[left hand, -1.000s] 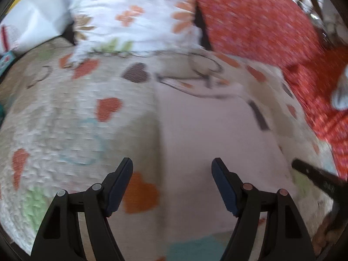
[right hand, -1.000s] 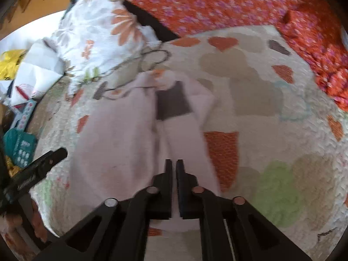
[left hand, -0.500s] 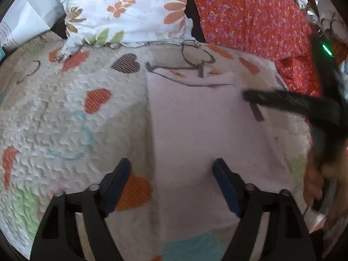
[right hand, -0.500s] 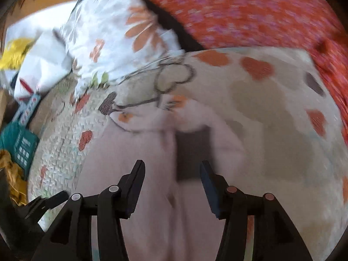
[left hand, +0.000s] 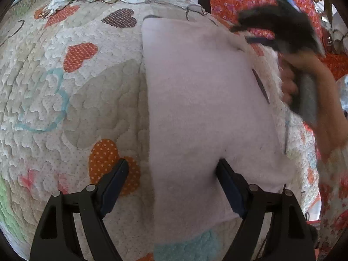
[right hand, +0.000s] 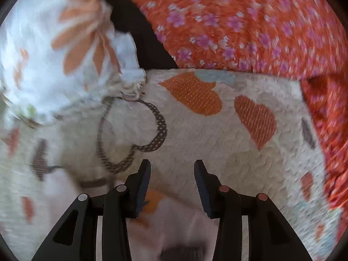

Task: Fold small clothes
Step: 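Fold the hem up toward the collar with the right tool and release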

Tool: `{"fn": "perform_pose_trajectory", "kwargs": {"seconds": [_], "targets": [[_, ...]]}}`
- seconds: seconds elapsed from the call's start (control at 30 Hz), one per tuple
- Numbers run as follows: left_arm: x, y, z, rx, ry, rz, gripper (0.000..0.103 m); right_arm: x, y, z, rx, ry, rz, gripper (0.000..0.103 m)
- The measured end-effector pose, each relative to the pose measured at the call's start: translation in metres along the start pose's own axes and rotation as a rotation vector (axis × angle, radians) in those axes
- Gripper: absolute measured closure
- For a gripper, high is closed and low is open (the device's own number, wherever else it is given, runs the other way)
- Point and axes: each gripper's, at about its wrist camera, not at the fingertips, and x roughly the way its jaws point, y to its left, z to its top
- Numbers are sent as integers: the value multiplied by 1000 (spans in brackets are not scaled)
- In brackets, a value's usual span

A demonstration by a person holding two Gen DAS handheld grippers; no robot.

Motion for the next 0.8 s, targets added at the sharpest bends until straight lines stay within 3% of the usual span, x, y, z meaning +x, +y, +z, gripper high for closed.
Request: {"fn": "perform_pose_trajectory", "kwargs": {"seconds": [0.17,0.37,0.5,0.53,0.6,0.67,0.8], "targets": [[-29,7,4,-15,-85,3,21,-49,-21,-53,-3,38,187,39],[-32,8,5,-34,-109,22,21,-58,-40,-128,18,97,287,38],[-28,-1,1,-23,-106,20,21,-41,-40,-141,81,85,375,37],[-27,-3,0,-17,-107,25,21,-39,-34,-139,70,77,379,38],[-24,-8,-1,-3,-107,39,21,-44,-21,-136,28,61,392,59],[-23,-13,0,8,-111,46,21,-53,-12,-134,0,49,424,91],[-19,-26,2,26,-116,46,21,-66,-12,-135,-22,33,424,94]]}}
